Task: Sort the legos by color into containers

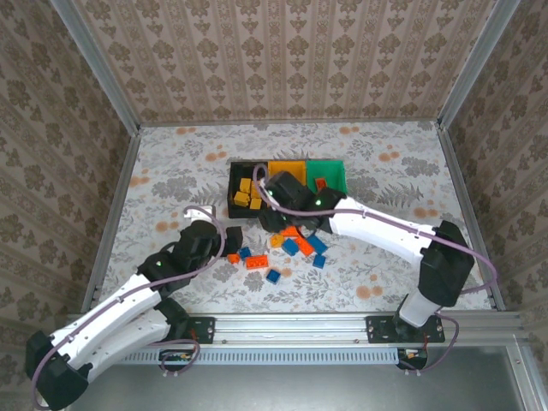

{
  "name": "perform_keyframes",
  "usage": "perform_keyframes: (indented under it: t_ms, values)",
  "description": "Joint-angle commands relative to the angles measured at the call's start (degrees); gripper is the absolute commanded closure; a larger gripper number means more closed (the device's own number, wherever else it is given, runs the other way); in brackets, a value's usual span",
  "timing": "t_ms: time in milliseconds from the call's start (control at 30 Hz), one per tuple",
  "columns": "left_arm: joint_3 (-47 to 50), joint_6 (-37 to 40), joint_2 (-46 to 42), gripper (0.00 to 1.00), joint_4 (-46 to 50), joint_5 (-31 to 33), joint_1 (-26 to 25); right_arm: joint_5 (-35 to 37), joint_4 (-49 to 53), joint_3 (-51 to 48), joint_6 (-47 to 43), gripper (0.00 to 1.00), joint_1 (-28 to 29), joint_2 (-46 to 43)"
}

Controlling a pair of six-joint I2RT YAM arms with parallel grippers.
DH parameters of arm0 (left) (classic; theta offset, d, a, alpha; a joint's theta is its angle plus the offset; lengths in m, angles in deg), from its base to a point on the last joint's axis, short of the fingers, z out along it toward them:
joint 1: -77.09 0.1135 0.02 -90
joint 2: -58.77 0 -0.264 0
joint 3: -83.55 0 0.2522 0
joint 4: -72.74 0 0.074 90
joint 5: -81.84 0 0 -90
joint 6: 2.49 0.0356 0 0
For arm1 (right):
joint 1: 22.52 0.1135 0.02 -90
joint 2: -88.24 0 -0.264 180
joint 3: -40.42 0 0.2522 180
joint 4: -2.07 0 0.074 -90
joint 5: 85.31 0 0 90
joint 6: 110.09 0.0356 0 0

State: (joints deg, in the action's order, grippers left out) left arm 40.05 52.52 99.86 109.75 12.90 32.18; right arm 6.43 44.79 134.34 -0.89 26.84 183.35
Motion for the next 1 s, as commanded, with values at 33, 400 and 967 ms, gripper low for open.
perform_keyframes:
  t_ms: [33, 400, 967]
  values:
    - [1.75, -2.01, -2.16, 0.00, 2.65, 0.49, 0.35, 0.08, -3.41, 10.28, -0.25, 0.66, -3.60, 9.27]
    - [3.12, -2.82, -2.79, 0.00, 3.78, -1.28, 0.48, 1.68, 1.45, 33.96, 1.54, 0.65, -6.92, 31.28]
    - [0.03, -2.56, 2.44, 0.01, 6.75, -6.08, 1.03, -0.43, -2.63, 29.95, 2.01, 0.32, -6.91, 25.19]
